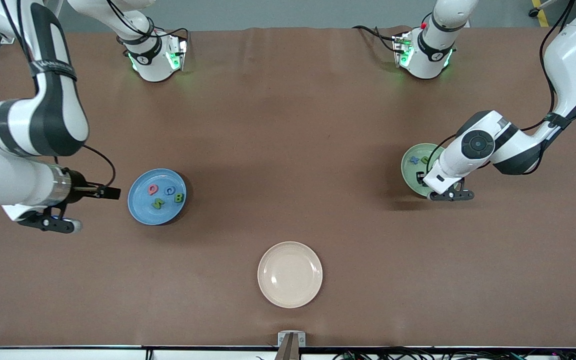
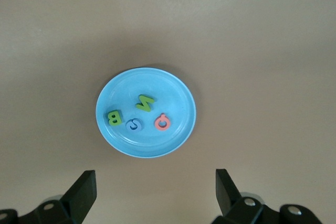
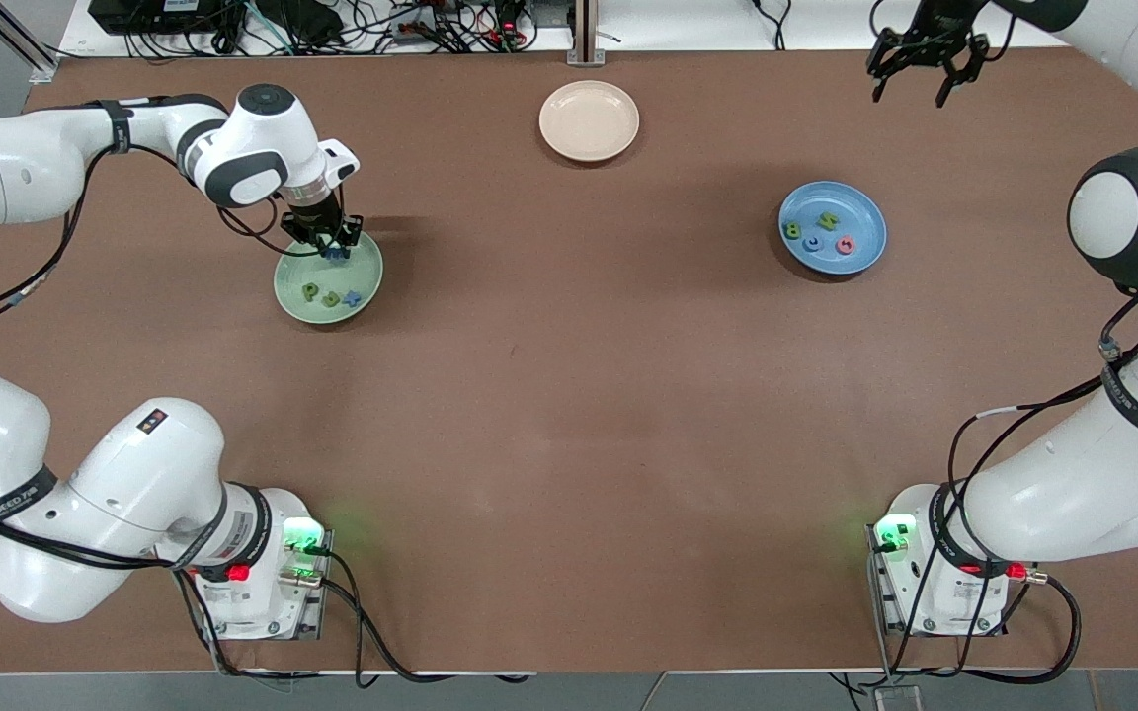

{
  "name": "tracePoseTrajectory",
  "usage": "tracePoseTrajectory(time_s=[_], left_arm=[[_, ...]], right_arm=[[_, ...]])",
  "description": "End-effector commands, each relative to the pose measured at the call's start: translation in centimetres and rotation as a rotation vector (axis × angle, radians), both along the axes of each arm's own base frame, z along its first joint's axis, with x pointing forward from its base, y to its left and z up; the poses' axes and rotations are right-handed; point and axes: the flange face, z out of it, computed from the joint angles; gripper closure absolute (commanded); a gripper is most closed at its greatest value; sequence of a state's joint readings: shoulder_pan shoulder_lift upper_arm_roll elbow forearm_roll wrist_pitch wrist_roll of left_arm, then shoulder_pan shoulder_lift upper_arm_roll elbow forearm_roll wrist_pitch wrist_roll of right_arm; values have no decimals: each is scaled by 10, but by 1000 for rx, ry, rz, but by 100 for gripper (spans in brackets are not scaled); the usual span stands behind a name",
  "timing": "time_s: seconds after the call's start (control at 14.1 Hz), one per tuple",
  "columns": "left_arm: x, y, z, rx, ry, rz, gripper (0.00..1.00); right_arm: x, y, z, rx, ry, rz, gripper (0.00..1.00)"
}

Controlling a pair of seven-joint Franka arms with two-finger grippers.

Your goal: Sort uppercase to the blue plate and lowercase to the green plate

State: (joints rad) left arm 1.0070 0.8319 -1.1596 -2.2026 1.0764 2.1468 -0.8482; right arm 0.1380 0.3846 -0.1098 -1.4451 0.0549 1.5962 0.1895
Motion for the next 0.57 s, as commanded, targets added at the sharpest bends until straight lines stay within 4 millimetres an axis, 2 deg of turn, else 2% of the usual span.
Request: tracePoseTrajectory(time_s=[0.0,0.07,0.14,0.28,0.5], left_arm=[[-1,0,-1,1,-18,-17,76],[-1,0,-1,2,-17,-15,63],[1,0,0,4,-22,-12,38],[2,-1,1,5,-23,-14,21],[10,0,8,6,-42,3,2]], right_arm=[[-5,-34,31,25,-27,56,0],[-9,-44,41,32,-41,72,0],[-12,-55,50,37,-54,80,0],[-19,-66,68,40,-66,71,0],[-31,-70,87,40,-57,53,0]])
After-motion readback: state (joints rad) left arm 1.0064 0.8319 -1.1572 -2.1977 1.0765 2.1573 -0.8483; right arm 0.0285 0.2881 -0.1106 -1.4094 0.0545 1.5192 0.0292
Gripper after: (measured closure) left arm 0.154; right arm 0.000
